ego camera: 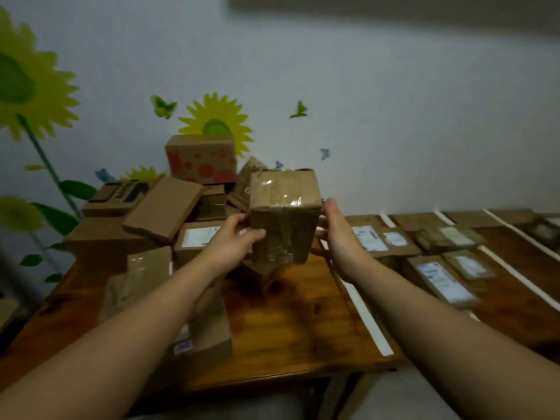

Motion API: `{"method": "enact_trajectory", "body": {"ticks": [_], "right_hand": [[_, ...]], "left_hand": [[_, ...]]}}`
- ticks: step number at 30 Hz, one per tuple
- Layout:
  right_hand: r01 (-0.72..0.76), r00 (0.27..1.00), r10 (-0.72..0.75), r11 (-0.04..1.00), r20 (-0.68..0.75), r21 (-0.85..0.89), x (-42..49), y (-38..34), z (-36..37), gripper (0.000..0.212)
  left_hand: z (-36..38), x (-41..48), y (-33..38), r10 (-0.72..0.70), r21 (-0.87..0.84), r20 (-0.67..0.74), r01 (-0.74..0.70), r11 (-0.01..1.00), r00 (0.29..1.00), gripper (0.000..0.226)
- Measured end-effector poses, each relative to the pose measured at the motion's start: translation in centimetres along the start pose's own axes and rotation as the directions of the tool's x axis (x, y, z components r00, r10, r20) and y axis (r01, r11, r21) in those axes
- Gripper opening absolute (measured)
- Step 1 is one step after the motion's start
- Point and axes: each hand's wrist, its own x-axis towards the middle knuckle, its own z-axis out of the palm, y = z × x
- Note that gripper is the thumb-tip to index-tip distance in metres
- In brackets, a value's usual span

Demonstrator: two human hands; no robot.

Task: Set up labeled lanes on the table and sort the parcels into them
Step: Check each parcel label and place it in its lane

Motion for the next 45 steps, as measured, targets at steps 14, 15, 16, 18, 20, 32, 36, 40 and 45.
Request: {"method": "enact_trajectory", "body": {"ticks": [14, 15, 16, 18, 20, 32, 36, 40, 45], "right_hand": [[0.044, 0.999, -0.044, 0.999, -0.008, 0.022, -3.9, 0.0, -18.6, 0.014], [0.06, 0.998, -0.06, 0.998, -0.012, 0.028, -4.1, 0.1, -19.9, 0.016], [0.074, 0.997, -0.074, 0.997, -0.016, 0.018, -4.4, 0.2, -21.1, 0.019], [0.112, 0.993, -0.112, 0.993, -0.029, -0.024, -4.9, 0.6, -23.5, 0.026], [0.15, 0.988, -0.151, 0.988, -0.031, -0.023, -5.2, 1.0, -25.6, 0.038], [0.211, 0.97, -0.205, 0.977, -0.129, 0.03, -5.4, 2.0, -31.0, 0.049], [0.1, 0.976, -0.079, 0.99, -0.203, 0.097, -5.0, 2.4, -31.6, 0.064], [0.13, 0.937, -0.138, 0.99, -0.322, -0.045, -4.5, 2.6, -33.7, 0.09], [0.136, 0.885, -0.235, 0.956, -0.402, -0.26, -4.5, 3.2, -37.6, 0.071]], "left_hand": [[16.2, -2.0, 4.8, 0.048, -0.18, 0.258, -0.001, 0.984, 0.965, 0.058], [17.5, -2.1, 4.9, 0.049, -0.198, 0.265, 0.004, 0.98, 0.963, 0.052], [18.9, -2.3, 5.1, 0.057, -0.191, 0.246, -0.01, 0.982, 0.968, 0.042], [21.5, -2.5, 5.6, 0.085, -0.104, 0.167, -0.068, 0.992, 0.982, 0.029], [23.8, -2.9, 6.0, 0.151, -0.07, 0.135, -0.143, 0.987, 0.979, 0.035], [29.8, -2.4, 6.8, 0.41, -0.021, 0.163, -0.412, 0.911, 0.897, 0.061], [31.6, -1.1, 7.0, 0.442, 0.083, 0.309, -0.486, 0.87, 0.842, 0.075], [33.2, 0.9, 7.5, 0.463, 0.222, 0.265, -0.521, 0.824, 0.846, 0.095], [34.5, 3.1, 7.6, 0.444, 0.292, 0.398, -0.57, 0.768, 0.803, 0.092]]}}
